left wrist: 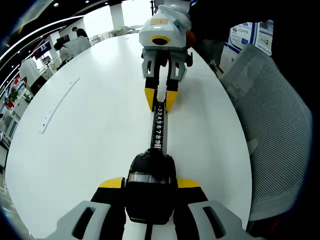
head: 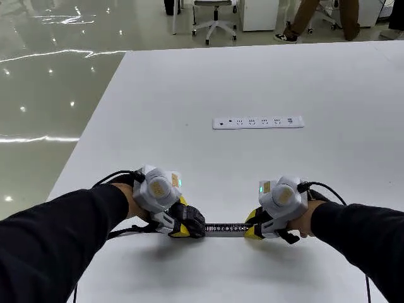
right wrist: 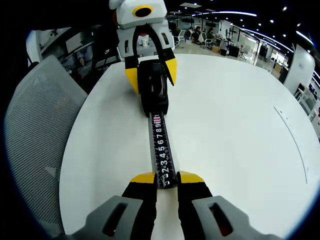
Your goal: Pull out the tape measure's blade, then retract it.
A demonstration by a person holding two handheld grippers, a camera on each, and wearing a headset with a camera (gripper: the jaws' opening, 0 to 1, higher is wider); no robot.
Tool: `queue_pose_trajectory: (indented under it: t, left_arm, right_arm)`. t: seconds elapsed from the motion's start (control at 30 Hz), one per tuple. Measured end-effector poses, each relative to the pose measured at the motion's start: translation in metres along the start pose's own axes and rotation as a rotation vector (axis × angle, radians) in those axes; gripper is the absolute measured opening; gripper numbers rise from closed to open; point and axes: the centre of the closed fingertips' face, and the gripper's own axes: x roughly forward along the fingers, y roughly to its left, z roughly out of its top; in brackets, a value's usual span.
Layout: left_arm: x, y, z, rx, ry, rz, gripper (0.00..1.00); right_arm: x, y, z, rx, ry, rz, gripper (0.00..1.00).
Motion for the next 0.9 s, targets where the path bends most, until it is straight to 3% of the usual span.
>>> queue_pose_trajectory:
  t: [0.9]
  left_arm:
    - [0.0,-0.001,0.0,-0.004,0.003,-0.004,0.33]
  right_arm:
    - [-0.025,-0.006,-0.029,0.011,0.02,-0.029,0.1]
